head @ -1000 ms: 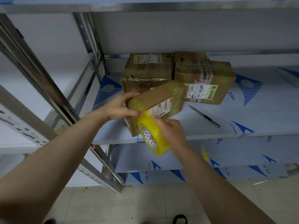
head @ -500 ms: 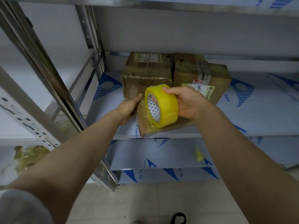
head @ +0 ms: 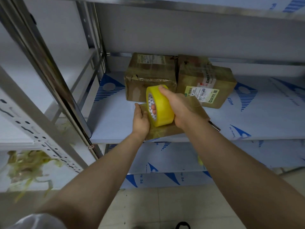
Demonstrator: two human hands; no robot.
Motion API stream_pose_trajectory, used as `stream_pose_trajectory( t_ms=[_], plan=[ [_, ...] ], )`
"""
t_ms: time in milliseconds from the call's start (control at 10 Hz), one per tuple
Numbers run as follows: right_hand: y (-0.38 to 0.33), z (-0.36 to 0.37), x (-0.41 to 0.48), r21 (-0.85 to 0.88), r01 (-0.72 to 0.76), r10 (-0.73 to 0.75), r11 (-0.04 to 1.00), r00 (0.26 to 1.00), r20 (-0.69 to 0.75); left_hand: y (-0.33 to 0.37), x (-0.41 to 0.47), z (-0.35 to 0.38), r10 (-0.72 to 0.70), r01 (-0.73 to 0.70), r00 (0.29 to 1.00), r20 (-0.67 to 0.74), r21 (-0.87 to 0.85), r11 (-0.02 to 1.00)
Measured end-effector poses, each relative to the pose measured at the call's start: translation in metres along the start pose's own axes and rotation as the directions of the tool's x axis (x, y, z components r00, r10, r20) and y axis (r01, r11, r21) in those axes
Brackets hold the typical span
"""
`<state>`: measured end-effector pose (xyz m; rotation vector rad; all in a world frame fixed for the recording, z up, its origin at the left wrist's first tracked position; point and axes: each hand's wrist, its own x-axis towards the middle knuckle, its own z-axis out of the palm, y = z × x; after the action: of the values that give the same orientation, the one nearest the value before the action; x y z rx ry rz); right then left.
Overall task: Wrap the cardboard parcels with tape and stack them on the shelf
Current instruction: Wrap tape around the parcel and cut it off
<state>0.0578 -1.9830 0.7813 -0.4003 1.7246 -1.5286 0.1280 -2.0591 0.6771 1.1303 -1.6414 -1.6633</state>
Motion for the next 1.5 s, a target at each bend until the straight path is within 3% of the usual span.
stream_pose_trajectory(
  t_ms=[100,300,400,700,800,900,1000,1100,1200,1300,1400,1500],
  plan=[
    [0.005,-0.003,-0.02,-0.037,0.025,-0.026,0.999,0.999,-0.035,-0.003,0.001,0.001,-0.018,0.018,1.0,-0.004,-0.072,0.997],
    [0.035,-0.015,-0.056,-0.058,-0.015,0.017,0.998,0.999,0.045,-0.004,-0.002,0.002,0.062,-0.063,0.998,-0.025,-0.045,0.997],
    [0.056,-0.015,-0.072,-0.083,-0.023,0.028,0.996,0.998,0.057,-0.001,0.001,0.005,0.019,-0.029,0.998,-0.065,-0.149,0.988],
    [0.109,-0.022,-0.078,0.116,-0.13,0.138,0.985,0.988,-0.066,-0.003,0.005,0.01,-0.008,-0.006,0.997,-0.078,-0.175,0.985],
    [0.121,-0.02,-0.073,0.084,-0.103,0.111,0.991,0.989,-0.093,-0.001,0.004,0.01,0.027,-0.035,0.997,-0.074,-0.101,0.994],
    [0.124,-0.021,-0.068,0.098,-0.089,0.1,0.991,0.988,-0.118,0.001,0.006,0.006,0.202,-0.192,0.979,-0.012,0.255,0.948],
    [0.124,-0.021,-0.063,0.105,-0.068,0.082,0.992,0.987,-0.137,0.016,0.013,0.013,0.332,-0.31,0.931,0.153,0.813,0.493],
    [0.125,-0.022,-0.059,0.164,-0.076,0.101,0.984,0.983,-0.152,0.035,0.023,0.023,0.182,-0.3,0.949,0.258,0.916,0.266],
    [0.128,-0.026,-0.057,0.165,-0.083,0.107,0.983,0.985,-0.138,0.049,0.033,0.028,0.097,-0.249,0.968,0.232,0.936,0.247],
    [0.129,-0.028,-0.056,0.162,-0.091,0.113,0.983,0.984,-0.135,0.05,0.035,0.043,0.268,-0.338,0.914,0.305,0.937,0.086],
    [0.13,-0.026,-0.054,0.167,-0.099,0.122,0.981,0.984,-0.132,0.037,0.037,0.058,0.159,-0.34,0.928,0.338,0.94,-0.013],
    [0.129,-0.027,-0.053,0.166,-0.09,0.112,0.982,0.985,-0.131,0.036,0.055,0.056,0.21,-0.331,0.921,0.327,0.943,-0.017]
  ],
)
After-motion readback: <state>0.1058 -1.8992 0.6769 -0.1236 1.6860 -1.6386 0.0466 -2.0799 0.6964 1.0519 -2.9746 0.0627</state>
